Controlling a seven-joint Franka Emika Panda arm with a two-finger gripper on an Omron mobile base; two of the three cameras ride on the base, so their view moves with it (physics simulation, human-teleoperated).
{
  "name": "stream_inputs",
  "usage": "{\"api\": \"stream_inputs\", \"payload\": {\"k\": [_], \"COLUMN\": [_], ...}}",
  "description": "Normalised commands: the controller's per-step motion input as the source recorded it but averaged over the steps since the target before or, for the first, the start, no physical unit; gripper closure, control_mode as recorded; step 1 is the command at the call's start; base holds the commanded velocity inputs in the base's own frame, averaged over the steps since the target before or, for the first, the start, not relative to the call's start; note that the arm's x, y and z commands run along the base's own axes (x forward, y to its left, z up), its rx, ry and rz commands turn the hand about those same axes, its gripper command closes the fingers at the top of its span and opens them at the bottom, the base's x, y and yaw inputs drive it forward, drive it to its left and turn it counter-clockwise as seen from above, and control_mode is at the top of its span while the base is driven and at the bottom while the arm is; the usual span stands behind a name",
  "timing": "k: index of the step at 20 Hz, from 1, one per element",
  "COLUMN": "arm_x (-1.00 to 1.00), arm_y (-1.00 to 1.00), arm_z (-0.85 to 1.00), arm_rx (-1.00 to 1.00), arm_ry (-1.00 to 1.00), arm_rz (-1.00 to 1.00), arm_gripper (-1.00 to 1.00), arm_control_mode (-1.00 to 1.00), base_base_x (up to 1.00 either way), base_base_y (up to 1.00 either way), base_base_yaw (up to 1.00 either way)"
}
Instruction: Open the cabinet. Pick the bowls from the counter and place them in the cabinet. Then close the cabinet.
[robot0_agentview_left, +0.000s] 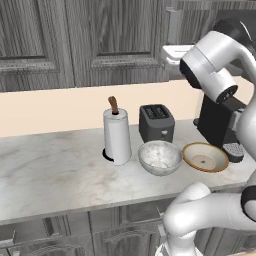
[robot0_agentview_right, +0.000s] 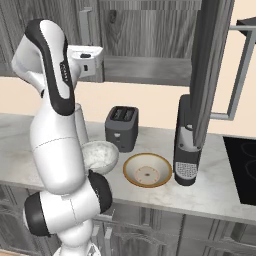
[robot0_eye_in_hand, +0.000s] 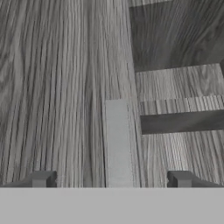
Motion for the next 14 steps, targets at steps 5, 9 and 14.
{"api": "stream_inputs", "payload": {"k": [5,9,14], "arm_x": [0.54,0.47,0.45], "arm_y": [0.02,0.00,0.02], "arm_z": [0.00,0.00,0.00], "arm_rx": [0.00,0.00,0.00], "arm_ry": [0.13,0.05,0.00], "arm_rz": [0.00,0.00,0.00], "arm_gripper": [-1.00,-1.00,1.00], "arm_control_mode": [-1.00,-1.00,-1.00], "base_base_x": [0.00,0.00,0.00], "base_base_y": [0.00,0.00,0.00], "base_base_yaw": [0.00,0.00,0.00]}}
